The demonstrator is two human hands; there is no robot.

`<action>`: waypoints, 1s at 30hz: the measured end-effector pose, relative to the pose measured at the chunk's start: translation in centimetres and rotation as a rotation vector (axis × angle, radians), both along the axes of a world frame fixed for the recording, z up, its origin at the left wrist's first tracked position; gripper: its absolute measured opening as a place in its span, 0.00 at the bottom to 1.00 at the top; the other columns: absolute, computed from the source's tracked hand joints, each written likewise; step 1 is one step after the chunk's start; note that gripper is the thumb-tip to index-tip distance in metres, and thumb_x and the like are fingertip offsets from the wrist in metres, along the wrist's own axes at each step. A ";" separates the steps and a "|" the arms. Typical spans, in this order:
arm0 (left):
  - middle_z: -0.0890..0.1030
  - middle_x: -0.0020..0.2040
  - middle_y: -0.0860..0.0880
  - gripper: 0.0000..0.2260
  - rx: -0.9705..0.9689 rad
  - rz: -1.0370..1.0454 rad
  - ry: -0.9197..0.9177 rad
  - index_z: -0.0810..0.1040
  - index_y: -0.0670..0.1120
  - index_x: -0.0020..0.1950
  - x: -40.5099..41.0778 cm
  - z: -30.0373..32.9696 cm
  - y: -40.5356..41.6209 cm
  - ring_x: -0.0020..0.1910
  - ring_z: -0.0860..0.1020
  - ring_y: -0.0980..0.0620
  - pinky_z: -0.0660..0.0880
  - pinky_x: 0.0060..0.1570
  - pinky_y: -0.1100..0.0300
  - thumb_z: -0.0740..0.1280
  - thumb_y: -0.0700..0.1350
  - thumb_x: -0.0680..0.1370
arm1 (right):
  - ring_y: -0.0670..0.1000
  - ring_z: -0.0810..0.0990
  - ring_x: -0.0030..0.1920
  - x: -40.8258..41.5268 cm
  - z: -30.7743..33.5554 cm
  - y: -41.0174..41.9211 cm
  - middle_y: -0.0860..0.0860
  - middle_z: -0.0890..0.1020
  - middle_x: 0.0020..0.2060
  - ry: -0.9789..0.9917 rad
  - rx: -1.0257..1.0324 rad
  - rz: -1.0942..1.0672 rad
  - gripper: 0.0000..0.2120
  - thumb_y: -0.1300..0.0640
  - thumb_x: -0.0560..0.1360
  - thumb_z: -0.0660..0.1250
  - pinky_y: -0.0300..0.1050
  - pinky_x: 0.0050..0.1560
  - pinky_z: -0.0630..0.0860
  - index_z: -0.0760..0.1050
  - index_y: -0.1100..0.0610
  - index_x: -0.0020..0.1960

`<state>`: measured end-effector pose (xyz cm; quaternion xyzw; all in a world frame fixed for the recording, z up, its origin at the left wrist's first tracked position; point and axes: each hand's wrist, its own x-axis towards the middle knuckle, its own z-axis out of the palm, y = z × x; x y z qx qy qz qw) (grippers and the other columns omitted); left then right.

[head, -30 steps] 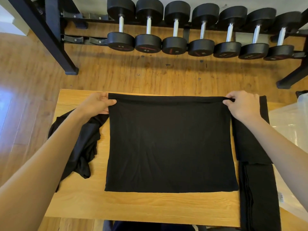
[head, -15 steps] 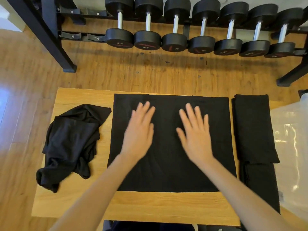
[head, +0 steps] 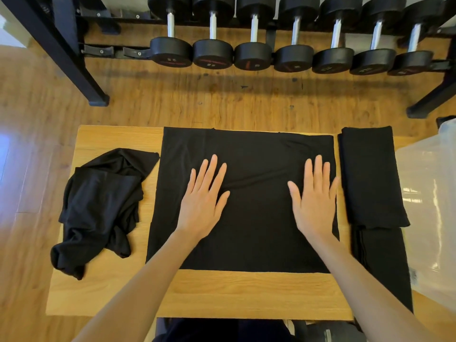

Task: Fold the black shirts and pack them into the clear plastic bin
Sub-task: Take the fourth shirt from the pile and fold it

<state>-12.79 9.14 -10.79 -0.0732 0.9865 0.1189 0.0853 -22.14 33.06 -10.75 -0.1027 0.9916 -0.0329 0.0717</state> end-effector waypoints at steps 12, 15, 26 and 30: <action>0.48 0.81 0.46 0.28 -0.011 0.061 -0.098 0.51 0.50 0.80 11.6 0.1 2.8 0.79 0.47 0.47 0.51 0.76 0.47 0.49 0.58 0.81 | 0.56 0.47 0.78 12.5 -0.1 0.4 0.54 0.51 0.79 -0.114 -0.024 0.174 0.30 0.39 0.80 0.47 0.60 0.75 0.49 0.50 0.51 0.78; 0.47 0.81 0.46 0.29 -0.002 0.103 -0.095 0.50 0.50 0.80 13.7 0.3 2.4 0.79 0.46 0.47 0.47 0.76 0.48 0.48 0.59 0.81 | 0.56 0.46 0.79 13.1 0.0 3.5 0.54 0.51 0.79 -0.114 -0.024 0.113 0.31 0.39 0.80 0.46 0.61 0.75 0.50 0.50 0.52 0.79; 0.45 0.81 0.48 0.30 0.052 0.159 -0.075 0.49 0.49 0.80 17.3 1.1 1.8 0.79 0.44 0.50 0.39 0.77 0.56 0.50 0.60 0.81 | 0.54 0.46 0.79 15.1 0.6 6.5 0.53 0.52 0.79 -0.114 -0.063 0.143 0.31 0.39 0.81 0.45 0.59 0.75 0.51 0.51 0.53 0.79; 0.42 0.81 0.49 0.30 0.085 0.205 -0.086 0.48 0.49 0.80 18.6 1.1 1.4 0.79 0.42 0.51 0.47 0.76 0.52 0.47 0.61 0.81 | 0.54 0.47 0.79 15.9 0.1 7.7 0.53 0.53 0.78 -0.153 -0.074 0.180 0.31 0.37 0.81 0.43 0.58 0.75 0.54 0.52 0.52 0.78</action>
